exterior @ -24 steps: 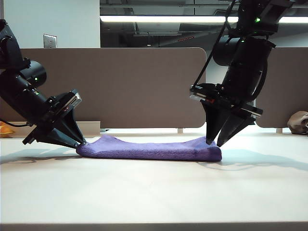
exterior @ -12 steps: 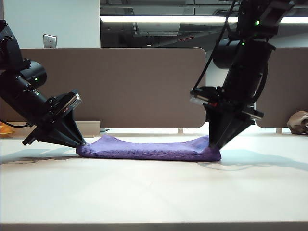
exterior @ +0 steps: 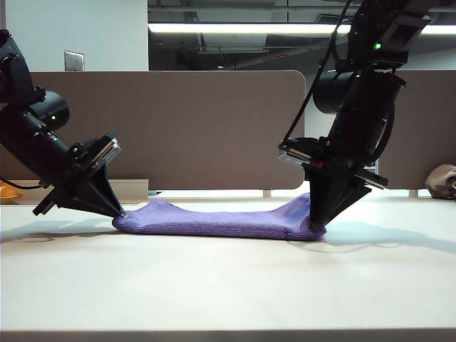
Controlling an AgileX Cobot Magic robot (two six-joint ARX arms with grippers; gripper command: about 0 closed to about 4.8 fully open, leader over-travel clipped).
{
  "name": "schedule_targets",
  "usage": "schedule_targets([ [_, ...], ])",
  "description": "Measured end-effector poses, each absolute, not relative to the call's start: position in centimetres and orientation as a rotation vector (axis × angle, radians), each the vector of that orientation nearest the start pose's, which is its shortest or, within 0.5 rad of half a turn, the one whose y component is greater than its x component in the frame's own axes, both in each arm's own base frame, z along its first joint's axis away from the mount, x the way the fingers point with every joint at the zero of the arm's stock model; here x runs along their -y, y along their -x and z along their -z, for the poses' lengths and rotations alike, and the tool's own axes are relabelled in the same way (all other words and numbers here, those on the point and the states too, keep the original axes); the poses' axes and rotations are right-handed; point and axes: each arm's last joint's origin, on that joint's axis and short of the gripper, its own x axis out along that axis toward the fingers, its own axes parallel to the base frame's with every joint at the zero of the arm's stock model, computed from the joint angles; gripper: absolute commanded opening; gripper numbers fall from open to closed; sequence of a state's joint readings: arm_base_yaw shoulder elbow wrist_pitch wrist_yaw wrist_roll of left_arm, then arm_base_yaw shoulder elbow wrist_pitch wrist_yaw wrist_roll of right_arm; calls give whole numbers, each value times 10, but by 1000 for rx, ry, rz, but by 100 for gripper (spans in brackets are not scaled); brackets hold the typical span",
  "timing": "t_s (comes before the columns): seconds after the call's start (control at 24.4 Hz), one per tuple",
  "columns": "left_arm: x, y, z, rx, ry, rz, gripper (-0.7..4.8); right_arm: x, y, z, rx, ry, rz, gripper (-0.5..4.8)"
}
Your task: Fold the bottom of the cloth upward, then fold it vertically to form a square shape.
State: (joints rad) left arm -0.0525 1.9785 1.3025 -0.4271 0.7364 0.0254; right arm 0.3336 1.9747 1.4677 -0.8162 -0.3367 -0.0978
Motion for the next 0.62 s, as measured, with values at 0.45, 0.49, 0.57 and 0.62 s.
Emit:
schedule_targets([
  [0.45, 40, -387, -157, -1113, 368, 717, -6, -138, -363, -187, -1342, 59, -663, 8],
  [0.49, 40, -386, -157, -1121, 367, 719, -6, -138, -362, -187, -1348, 59, -665, 8],
  [0.57, 40, -383, -156, -1141, 364, 723, -6, -139, -360, -187, -1362, 70, -673, 8],
  [0.62, 40, -382, -156, -1149, 356, 729, -6, -140, -359, -187, -1369, 79, -682, 8],
])
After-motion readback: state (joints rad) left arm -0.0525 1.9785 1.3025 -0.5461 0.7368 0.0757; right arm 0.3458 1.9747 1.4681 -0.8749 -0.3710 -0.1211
